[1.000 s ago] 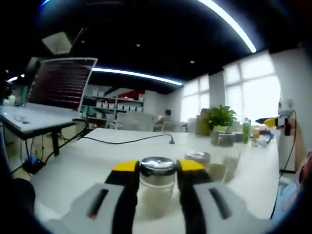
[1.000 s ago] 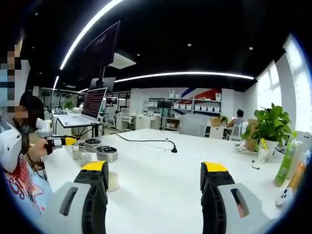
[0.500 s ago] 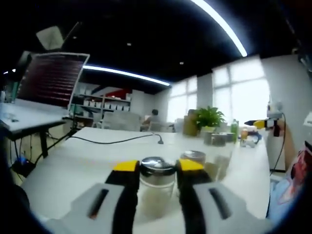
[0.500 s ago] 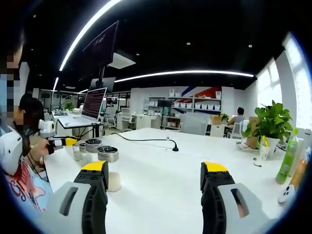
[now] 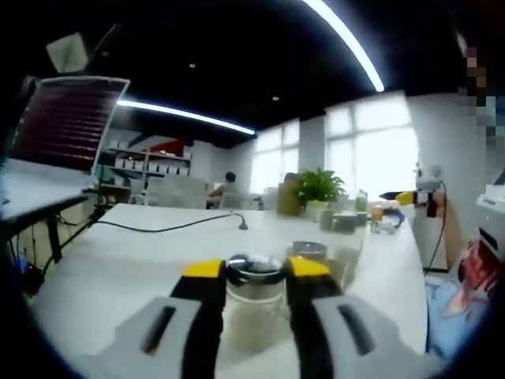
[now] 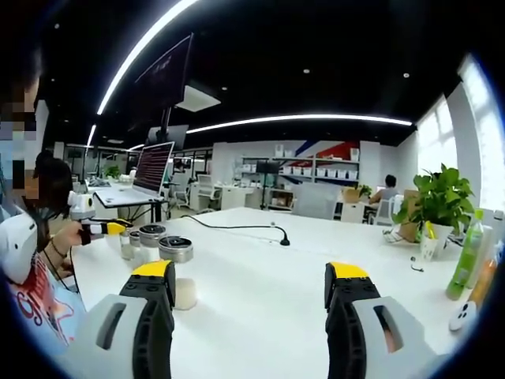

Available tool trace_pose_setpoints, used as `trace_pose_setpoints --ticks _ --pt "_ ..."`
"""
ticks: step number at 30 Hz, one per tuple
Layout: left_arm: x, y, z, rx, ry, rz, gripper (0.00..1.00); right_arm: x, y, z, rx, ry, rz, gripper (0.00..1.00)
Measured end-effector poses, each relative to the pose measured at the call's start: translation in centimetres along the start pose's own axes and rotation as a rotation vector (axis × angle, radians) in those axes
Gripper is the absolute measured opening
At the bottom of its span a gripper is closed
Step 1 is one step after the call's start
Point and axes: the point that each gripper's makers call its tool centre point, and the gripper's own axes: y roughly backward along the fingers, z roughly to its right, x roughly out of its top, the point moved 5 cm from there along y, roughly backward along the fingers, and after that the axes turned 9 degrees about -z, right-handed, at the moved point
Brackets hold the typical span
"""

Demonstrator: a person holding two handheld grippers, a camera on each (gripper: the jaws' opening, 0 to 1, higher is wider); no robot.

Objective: Rotate the seasoning bottle until the label or dispensing opening points toward the visible target arrow and the bottle remains upright within the marked orientation range

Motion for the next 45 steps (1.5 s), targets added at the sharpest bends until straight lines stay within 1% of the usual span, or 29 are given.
trace_pose_setpoints --ticks 3,6,11,17,19,25,27,29,30,31,32,33,34,35,37,42,43,44,45 --pt "0.0 0.0 0.0 -0.012 -0.008 -0.014 0.31 0.0 0.0 0.0 0.003 -0.006 0.0 0.79" --pt "0.1 0.0 0.0 -0.023 -0.011 -0.02 0.31 -0.2 -0.1 0.0 0.004 0.005 -0.017 0.79" --pt "0.1 -0.1 -0.3 -0.063 -0.005 -0.034 0.31 -0.2 -0.3 0.0 0.004 0.006 -0.023 0.79" --pt "0.2 -0.4 -0.4 -0.113 -0.027 -0.052 0.31 -0.3 -0.4 -0.3 0.019 0.002 -0.023 0.79" --pt "0.2 -0.4 -0.6 -0.134 -0.015 -0.058 0.31 -0.2 -0.5 -0.4 0.022 0.002 -0.024 0.79" --pt "0.2 -0.5 -0.6 -0.174 -0.016 -0.063 0.31 -0.2 -0.5 -0.3 0.02 0.002 -0.022 0.79" --pt "0.3 -0.5 -0.5 -0.167 -0.027 -0.073 0.32 -0.3 -0.5 -0.3 0.02 -0.001 -0.022 0.79" --pt "0.4 -0.5 -0.6 -0.141 -0.099 -0.071 0.35 -0.3 -0.6 -0.3 0.02 -0.008 -0.024 0.79" --pt "0.4 -0.5 -0.6 -0.123 -0.097 -0.071 0.38 -0.4 -0.6 -0.3 0.019 -0.009 -0.026 0.79" --pt "0.4 -0.5 -0.7 -0.115 -0.092 -0.072 0.44 -0.4 -0.6 -0.3 0.018 -0.007 -0.028 0.79" --pt "0.6 -0.5 -1.0 -0.096 -0.081 -0.058 0.47 -0.4 -0.6 -0.3 0.02 -0.002 -0.029 0.79" --pt "0.8 -0.2 -0.8 -0.1 -0.088 -0.052 0.47 -0.3 -0.6 -0.4 0.021 0.003 -0.027 0.79" --pt "1.0 0.0 -0.7 -0.112 -0.091 -0.043 0.42 -0.3 -0.6 -0.4 0.023 0.007 -0.022 0.78" --pt "1.1 0.1 -0.5 -0.128 -0.077 -0.033 0.4 -0.2 -0.7 -0.5 0.025 0.008 -0.02 0.78" --pt "1.3 0.2 -0.4 -0.143 -0.054 -0.026 0.42 -0.2 -0.8 -0.6 0.028 0.008 -0.024 0.78" --pt "1.4 0.4 0.3 -0.143 -0.048 -0.041 0.45 -0.3 -1.0 -0.5 0.028 0.0 -0.028 0.78" --pt "1.5 0.4 0.6 -0.139 -0.051 -0.044 0.45 -0.3 -1.0 -0.5 0.028 -0.004 -0.027 0.78" --pt "1.6 0.5 0.5 -0.105 -0.053 -0.046 0.44 0.0 -1.0 -0.4 0.02 -0.045 0.001 0.78" --pt "1.8 0.7 0.2 -0.05 -0.064 -0.048 0.43 0.1 -1.0 -0.2 0.021 -0.068 0.018 0.78"
